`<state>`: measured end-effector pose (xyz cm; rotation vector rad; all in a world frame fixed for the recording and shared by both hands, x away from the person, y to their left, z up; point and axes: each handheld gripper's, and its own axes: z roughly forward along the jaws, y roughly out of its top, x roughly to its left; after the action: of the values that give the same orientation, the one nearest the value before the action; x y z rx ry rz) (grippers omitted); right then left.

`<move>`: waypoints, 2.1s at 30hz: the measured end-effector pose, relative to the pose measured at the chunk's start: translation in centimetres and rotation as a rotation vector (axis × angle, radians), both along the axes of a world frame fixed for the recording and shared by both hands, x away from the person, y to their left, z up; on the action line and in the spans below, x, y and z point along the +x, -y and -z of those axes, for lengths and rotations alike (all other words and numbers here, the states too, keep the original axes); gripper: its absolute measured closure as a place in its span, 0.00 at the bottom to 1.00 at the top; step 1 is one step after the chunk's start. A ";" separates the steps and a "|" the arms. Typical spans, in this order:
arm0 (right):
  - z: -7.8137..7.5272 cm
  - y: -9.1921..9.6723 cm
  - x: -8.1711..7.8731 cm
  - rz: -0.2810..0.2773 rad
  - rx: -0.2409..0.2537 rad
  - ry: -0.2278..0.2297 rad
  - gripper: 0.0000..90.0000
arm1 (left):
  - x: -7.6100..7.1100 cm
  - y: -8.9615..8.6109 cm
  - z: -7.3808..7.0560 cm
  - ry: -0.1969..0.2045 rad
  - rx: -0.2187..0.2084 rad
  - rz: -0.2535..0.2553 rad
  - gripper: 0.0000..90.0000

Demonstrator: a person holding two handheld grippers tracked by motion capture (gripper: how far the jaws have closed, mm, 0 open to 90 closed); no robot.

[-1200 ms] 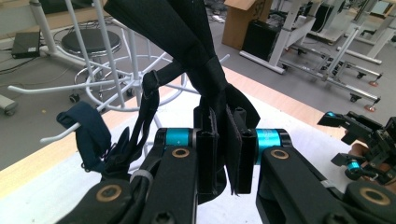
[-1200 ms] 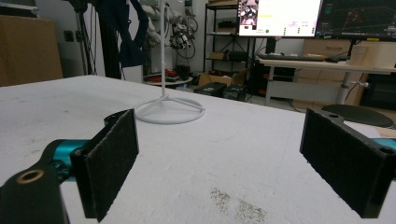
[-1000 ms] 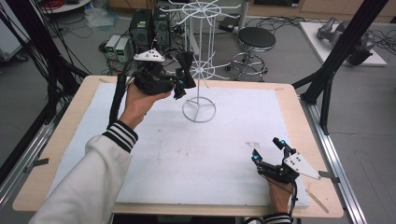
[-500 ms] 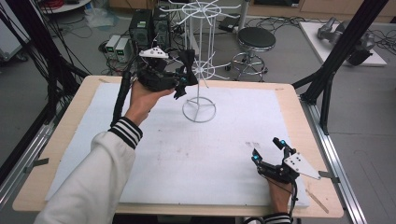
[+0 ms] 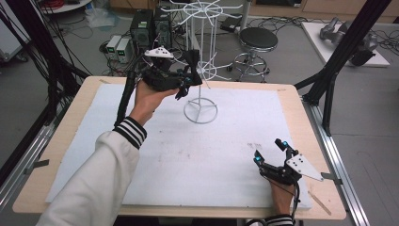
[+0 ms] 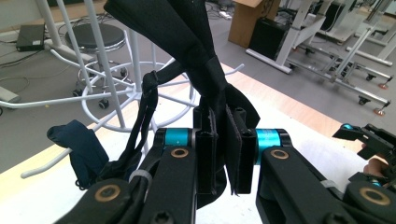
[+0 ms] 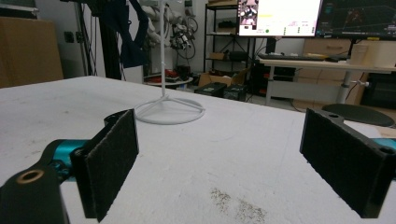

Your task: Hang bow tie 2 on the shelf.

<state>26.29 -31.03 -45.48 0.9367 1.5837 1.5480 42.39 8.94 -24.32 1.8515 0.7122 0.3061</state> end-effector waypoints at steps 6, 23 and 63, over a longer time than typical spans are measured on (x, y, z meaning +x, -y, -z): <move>0.0 0.0 0.0 -0.001 0.000 0.001 0.12 | 0.0 0.1 0.0 0.017 -0.013 -0.009 0.71; 0.0 0.0 -0.1 -0.002 0.000 0.009 0.12 | -2.3 -1.7 -0.3 0.151 -0.026 0.044 0.16; 0.0 -0.2 -0.1 0.001 -0.025 0.013 0.12 | -15.5 -21.8 20.0 0.386 -0.189 -0.257 0.13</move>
<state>26.20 -30.82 -45.48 0.9119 1.5898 1.5275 26.91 30.69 -44.31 1.4652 0.6824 0.7170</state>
